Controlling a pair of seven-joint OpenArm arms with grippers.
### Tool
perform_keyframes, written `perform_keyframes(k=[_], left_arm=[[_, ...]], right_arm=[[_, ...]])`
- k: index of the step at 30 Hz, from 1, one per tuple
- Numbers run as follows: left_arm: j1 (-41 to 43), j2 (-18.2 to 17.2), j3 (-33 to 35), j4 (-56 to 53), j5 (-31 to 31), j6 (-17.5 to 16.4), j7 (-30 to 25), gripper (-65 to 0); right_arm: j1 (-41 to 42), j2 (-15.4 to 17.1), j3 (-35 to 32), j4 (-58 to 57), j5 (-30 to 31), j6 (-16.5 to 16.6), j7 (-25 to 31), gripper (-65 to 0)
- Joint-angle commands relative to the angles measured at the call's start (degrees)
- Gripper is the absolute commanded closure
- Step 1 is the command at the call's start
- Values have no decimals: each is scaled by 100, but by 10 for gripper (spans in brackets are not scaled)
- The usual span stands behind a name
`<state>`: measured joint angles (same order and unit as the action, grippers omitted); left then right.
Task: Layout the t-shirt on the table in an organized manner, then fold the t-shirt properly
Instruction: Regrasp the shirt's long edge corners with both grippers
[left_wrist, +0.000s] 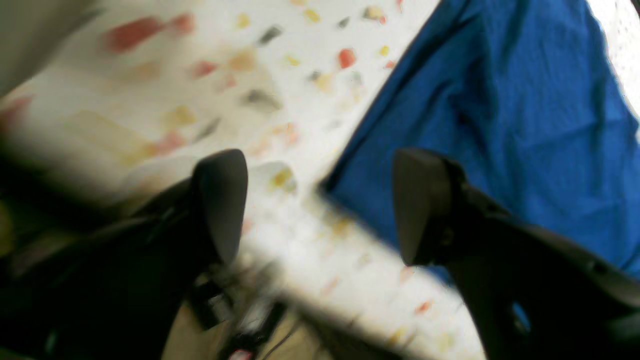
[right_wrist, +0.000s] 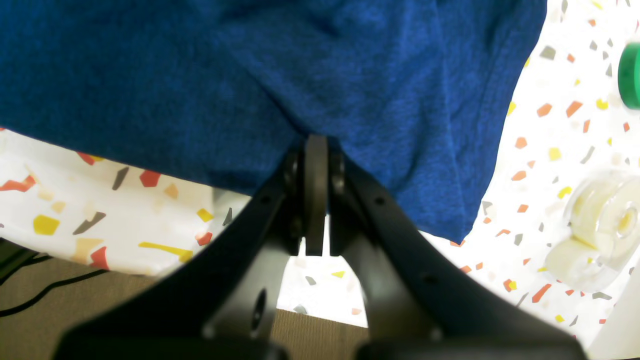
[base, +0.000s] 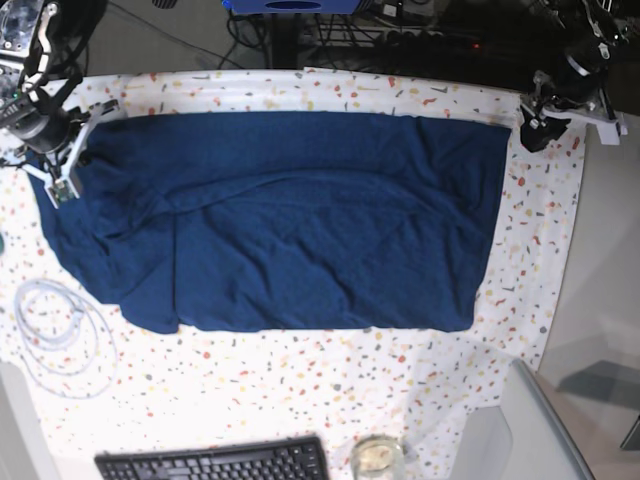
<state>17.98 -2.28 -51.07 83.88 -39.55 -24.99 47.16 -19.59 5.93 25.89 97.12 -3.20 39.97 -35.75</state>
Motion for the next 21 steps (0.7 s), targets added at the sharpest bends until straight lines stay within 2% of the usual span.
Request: perform_keyframes(k=[1,5,7,11,16,17,18,21], left_arm=[[-35,-57,-5,-32,-93,-28,-87,-402],[-290,-31,39,-427,-85,-28,-87,-351],[-343,-31,232,-612,-85,-28,-87,-334],[-352,-40,452,-814,-85,-28,-96,-327],[-360,-49,487,-1113,-85,-28,-368,-321],[-360,-49,487,-1148,-85,-28,-439,-296],[-343,-49,487,-1148,-85,-28,-448,-240],[-308,-57,487,-1043,-102,-28,-439,0]], right_arm=[[21,62,26,86,52,3,98,0],[21,62,70,86,52,3,98,0],[39,-35,299,86,158,3,98,0],[56,-141,862,94,711,3,98,0],[12,-114,976,77,958,3,98,0],[12,-114,976,59,958,3,98,0],[12,-114,950,7,958,3,98,0],[47,-114,950,-248,958,3,98,0]])
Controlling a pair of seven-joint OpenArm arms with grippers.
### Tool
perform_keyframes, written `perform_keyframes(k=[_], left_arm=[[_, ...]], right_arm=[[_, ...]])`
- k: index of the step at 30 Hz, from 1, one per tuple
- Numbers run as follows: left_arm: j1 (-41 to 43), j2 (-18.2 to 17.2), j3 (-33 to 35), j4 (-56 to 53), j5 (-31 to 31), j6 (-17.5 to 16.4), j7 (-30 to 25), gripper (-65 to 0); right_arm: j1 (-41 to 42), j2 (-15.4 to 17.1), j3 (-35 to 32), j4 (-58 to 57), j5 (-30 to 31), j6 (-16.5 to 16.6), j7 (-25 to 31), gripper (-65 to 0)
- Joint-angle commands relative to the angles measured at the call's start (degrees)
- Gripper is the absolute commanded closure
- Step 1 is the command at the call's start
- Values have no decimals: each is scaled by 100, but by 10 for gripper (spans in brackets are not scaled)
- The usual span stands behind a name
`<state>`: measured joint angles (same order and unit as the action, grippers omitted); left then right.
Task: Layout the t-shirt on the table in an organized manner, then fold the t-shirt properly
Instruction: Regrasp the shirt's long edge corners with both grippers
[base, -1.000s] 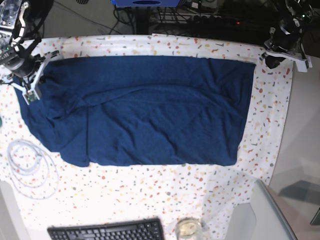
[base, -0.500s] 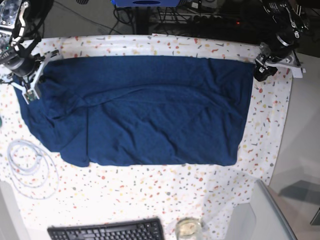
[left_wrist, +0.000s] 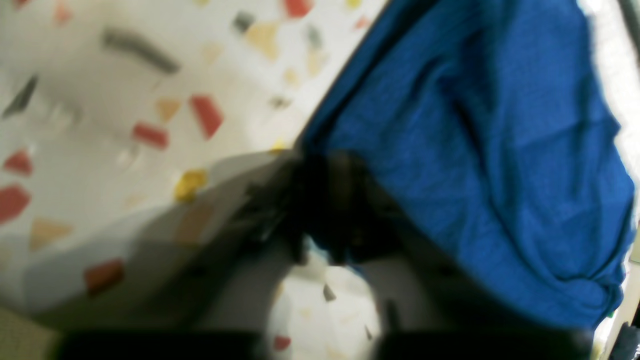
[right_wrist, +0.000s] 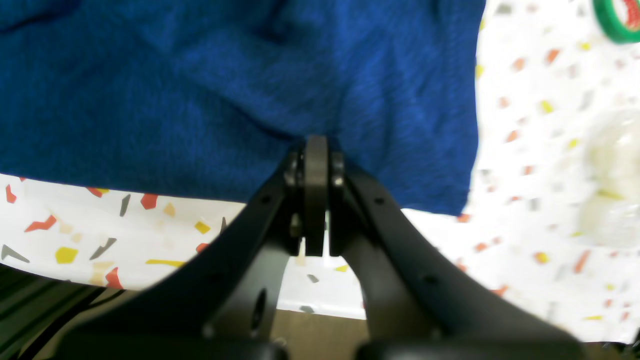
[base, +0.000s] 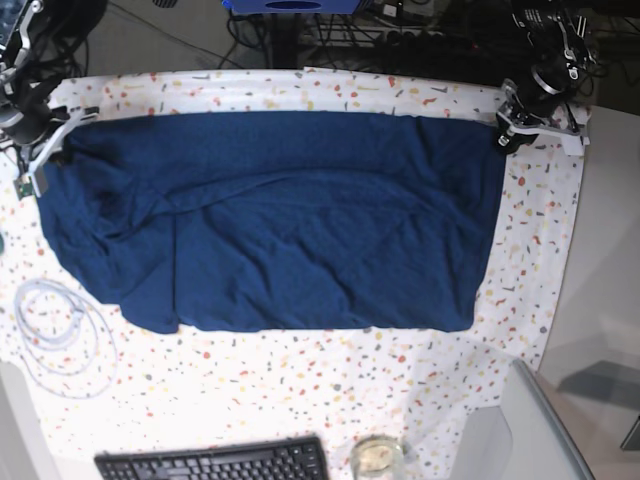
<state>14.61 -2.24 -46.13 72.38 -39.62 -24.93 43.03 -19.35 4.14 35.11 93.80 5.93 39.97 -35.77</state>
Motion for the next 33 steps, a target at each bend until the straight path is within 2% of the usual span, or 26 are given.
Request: perform_keyframes(k=[1,4,6,7,9,12,13,14,17,20,26,28,33], left_arm=[[29,-62,-7,169,-96,-35,-26,0],[38,-70,-16,301,-78,-35,27,0],[38,-70,-16,353,-78,-35,229,0],[29,-70,-16,388,-78,-35,308,0],[29,-70,-16,476,-78,-35,361,0],[29,-62,-7,555,-78,-35,370,0],[29,-62,-7,555,-78,-35,370,0],[29,-62,-7,555,-78,-35,370,0],[29,-62,-7,547,-78,-35,370,0],[64,-70,-16,547,-78,-35,370,0],[126,-70,-16,547,-78,-35,370,0],[126,-70,-16,547,-78,-35,370,0],[126,-70,-16,599,-78,-26,379,0]], right_arm=[[23,65,45,-13,44,3,91,0],[32,12,291,-197,132,3,91,0],[32,-111,774,-250,624,3,3,-21],[41,-164,1029,-285,1002,3,-146,-60],[120,-155,1363,-356,1538,3,-463,-186],[349,-85,1759,-716,1855,3,-779,-437],[463,-14,1873,-910,1890,3,-832,-503],[560,56,1944,-1147,1899,3,-858,-531],[797,276,2032,-1780,1899,3,-920,-527],[1034,434,2049,-2404,1899,3,-1043,-495],[1131,461,1996,-2765,1899,3,-1131,-456],[1140,461,1996,-2791,1899,3,-1131,-408],[1219,478,1988,-2791,1899,3,-1236,-222]])
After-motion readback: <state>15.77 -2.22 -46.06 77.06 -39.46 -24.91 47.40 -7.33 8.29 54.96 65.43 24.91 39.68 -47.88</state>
